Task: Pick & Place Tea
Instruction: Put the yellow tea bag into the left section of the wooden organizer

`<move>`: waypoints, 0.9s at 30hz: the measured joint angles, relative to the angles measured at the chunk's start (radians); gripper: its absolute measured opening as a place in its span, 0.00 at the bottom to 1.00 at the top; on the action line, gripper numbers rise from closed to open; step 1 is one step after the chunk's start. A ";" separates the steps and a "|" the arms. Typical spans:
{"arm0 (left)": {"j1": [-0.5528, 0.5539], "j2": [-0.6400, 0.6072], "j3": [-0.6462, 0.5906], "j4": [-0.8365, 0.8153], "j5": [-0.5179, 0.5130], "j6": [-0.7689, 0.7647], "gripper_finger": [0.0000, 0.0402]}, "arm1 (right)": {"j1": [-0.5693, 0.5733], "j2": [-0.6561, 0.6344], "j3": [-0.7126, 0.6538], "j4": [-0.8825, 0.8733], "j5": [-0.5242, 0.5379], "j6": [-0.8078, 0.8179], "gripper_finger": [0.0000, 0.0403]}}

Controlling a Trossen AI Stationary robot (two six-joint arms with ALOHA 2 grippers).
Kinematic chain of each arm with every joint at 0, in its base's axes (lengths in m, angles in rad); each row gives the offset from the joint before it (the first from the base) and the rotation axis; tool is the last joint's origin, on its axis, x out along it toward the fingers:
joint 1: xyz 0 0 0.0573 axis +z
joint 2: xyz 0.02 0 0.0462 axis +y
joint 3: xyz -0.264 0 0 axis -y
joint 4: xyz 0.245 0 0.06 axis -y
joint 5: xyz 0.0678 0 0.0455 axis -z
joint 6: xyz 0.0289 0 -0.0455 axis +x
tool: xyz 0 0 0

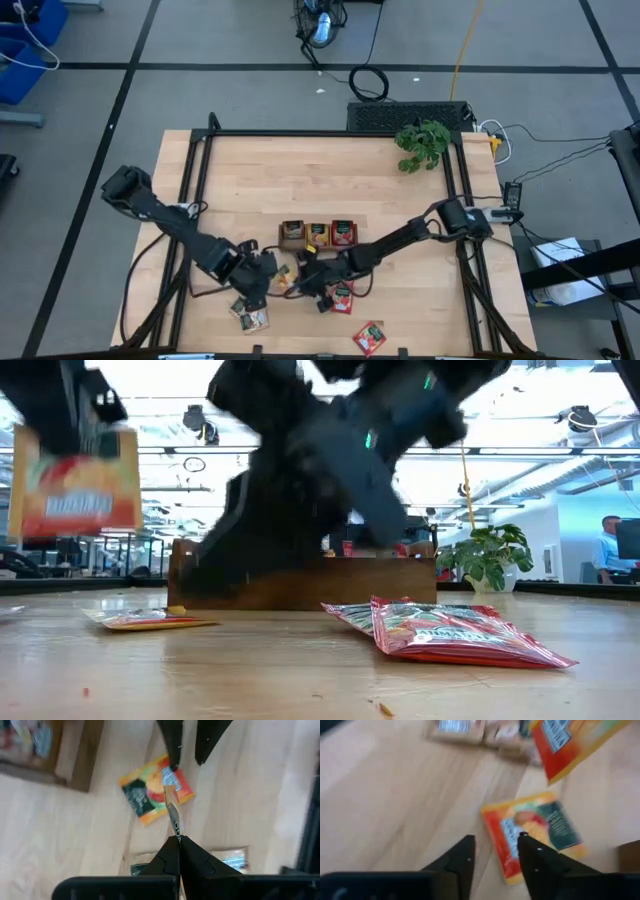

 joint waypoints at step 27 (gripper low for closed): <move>-0.146 0.250 0.157 -0.111 -0.242 0.133 0.00 | 0.002 -0.190 -0.280 0.572 0.069 0.186 0.50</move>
